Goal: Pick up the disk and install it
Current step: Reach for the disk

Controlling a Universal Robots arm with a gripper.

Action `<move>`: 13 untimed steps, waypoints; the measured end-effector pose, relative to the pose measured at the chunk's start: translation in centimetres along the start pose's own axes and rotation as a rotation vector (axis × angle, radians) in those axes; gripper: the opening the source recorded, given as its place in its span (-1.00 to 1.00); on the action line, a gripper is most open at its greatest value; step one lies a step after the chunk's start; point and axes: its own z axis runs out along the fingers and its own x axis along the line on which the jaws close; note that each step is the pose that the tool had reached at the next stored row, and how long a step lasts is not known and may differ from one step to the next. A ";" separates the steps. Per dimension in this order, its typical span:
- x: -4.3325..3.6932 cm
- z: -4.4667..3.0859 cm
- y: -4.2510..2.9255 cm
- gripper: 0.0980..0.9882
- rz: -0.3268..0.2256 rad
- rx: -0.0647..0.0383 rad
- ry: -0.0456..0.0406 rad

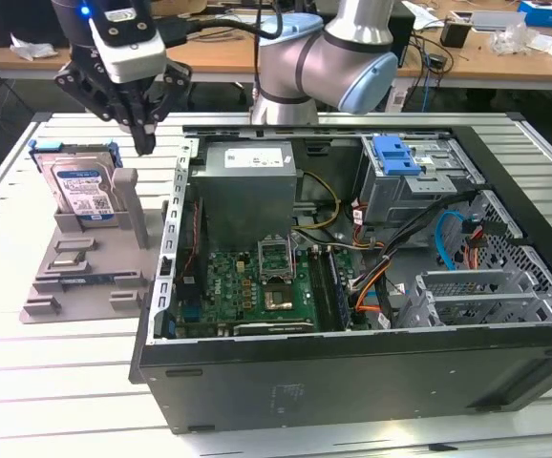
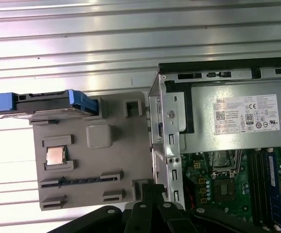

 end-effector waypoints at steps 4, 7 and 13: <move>1.57 -0.05 -0.12 -0.98 0.000 0.000 0.0001; 2.59 -0.07 -0.19 -0.98 0.000 0.000 0.0000; 4.27 -0.12 -0.32 -0.98 0.000 0.000 0.0001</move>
